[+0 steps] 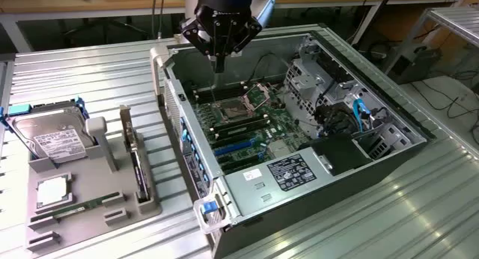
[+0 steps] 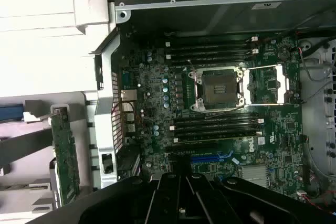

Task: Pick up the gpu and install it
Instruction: 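Reach for the gpu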

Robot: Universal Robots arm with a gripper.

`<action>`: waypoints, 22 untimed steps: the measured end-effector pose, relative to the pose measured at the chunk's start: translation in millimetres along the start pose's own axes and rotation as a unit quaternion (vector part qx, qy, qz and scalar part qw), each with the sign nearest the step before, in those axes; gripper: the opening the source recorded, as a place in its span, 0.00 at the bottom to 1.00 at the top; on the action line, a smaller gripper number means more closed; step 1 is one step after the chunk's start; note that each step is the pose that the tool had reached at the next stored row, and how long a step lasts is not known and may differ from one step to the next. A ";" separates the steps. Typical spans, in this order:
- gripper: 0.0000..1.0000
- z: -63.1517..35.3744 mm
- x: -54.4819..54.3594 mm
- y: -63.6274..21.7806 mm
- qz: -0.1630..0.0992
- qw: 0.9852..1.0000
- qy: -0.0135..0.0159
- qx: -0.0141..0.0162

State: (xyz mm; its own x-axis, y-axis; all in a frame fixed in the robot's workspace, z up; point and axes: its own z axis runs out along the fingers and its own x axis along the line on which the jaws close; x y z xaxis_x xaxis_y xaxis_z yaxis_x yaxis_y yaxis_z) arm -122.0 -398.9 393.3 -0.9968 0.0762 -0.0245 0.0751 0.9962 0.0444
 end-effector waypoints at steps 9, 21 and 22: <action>0.11 0.0 0.0 0.0 0.000 1.000 0.000 0.000; 0.11 -0.9 16.3 -12.6 0.000 1.000 -0.001 0.000; 0.11 -1.1 19.4 -13.8 0.000 1.000 -0.001 0.000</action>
State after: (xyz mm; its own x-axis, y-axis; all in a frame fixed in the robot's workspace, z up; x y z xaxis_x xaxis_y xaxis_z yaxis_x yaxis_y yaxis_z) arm -142.3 -411.2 393.3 -0.9967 0.0762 -0.0261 0.0750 0.9962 0.0445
